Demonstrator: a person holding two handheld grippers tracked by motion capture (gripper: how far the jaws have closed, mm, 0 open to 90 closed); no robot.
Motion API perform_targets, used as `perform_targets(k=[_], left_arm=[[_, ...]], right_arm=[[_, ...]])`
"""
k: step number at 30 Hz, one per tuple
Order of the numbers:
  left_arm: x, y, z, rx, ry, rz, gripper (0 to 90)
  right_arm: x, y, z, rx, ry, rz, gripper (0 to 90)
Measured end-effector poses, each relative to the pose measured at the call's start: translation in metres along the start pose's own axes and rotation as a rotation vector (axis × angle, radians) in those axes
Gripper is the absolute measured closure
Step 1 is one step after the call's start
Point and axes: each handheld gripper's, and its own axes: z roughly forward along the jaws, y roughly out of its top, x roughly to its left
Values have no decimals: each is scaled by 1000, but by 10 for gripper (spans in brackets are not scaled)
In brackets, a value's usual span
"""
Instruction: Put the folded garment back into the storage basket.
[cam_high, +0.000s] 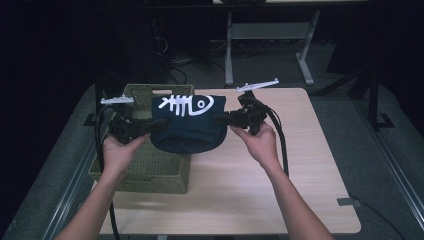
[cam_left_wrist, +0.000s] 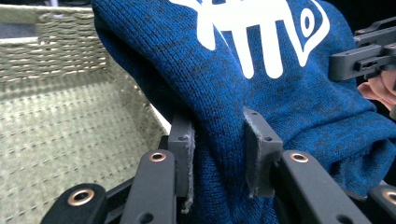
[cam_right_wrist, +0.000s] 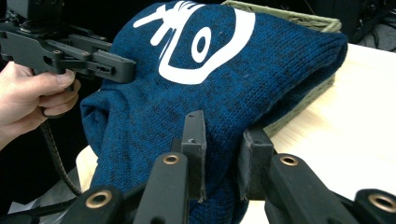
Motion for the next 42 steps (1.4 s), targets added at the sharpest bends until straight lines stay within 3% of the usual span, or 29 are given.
perform_targets(k=[26, 42], left_arm=[[40, -13, -36, -22, 27, -53, 673], [52, -19, -51, -25, 57, -51, 656]], right_arm=[[22, 19, 47, 11, 55, -32, 751], [35, 26, 67, 31, 63, -54, 748]])
